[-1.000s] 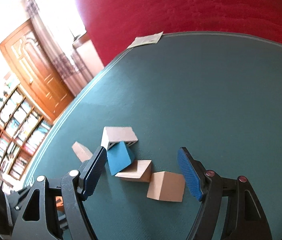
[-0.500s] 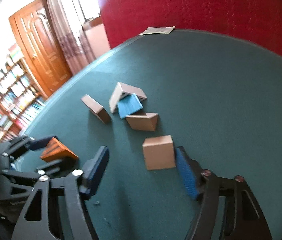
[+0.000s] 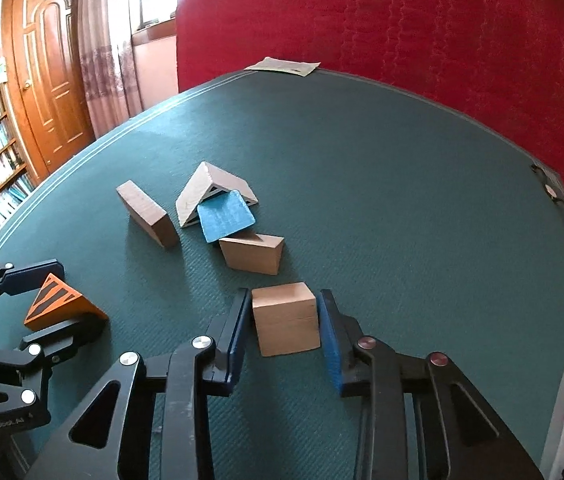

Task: Organize rigid objects
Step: 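Move the right gripper to the tan wooden cube and grasp it while the left holds the triangle, then carry the tan cube into the bowl and release it with the right gripper while the left carries the triangle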

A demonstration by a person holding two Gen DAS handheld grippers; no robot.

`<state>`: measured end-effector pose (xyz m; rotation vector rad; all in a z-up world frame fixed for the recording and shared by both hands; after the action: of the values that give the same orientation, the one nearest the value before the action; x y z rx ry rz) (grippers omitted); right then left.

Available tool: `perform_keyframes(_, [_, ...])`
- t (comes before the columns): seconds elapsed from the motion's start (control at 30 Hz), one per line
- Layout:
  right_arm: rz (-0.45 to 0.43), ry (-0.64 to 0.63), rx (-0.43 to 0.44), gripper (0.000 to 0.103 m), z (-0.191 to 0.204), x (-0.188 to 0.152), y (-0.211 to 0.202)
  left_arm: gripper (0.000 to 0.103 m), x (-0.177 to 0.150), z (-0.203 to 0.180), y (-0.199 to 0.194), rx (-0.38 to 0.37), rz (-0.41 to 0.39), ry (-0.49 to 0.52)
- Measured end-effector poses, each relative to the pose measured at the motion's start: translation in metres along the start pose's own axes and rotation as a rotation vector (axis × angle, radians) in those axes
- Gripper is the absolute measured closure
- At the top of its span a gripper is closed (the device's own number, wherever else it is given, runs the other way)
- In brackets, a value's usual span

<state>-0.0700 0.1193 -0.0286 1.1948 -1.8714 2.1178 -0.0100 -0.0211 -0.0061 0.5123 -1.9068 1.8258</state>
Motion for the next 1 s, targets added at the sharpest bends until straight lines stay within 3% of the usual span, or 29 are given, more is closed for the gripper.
perform_keyframes(0.07, [-0.004, 0.018, -0.005, 0.069, -0.002, -0.001, -0.002, 0.047, 0.000, 0.000, 0.000, -0.002, -0.003, 0.005])
perform_keyframes(0.13, [-0.016, 0.035, 0.002, 0.069, -0.004, -0.001, -0.005, 0.065, 0.000, -0.001, -0.001, -0.004, -0.009, 0.013])
perform_keyframes(0.2, [-0.030, 0.048, 0.005, 0.069, -0.006, -0.005, -0.011, 0.071, 0.001, -0.001, 0.000, -0.014, -0.014, 0.015])
perform_keyframes(0.6, [-0.090, 0.151, 0.006, 0.069, -0.034, -0.037, -0.054, 0.072, -0.001, -0.018, -0.015, -0.071, -0.055, 0.071])
perform_keyframes(1.0, [-0.154, 0.267, -0.071, 0.069, -0.084, -0.067, -0.099, 0.072, 0.005, -0.054, -0.027, -0.111, -0.079, 0.140])
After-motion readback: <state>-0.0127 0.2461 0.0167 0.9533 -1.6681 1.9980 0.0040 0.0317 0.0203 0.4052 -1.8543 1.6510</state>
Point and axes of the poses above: each gripper's, at about its wrist camera, not at the fingertips, and y roughly the way its jaws point, z to its left, x to its top, the point moved 3 cm from there along y, roughly the way its jaws point, and after that the axes turned 7 degrees about z, right-handed, at the moved point
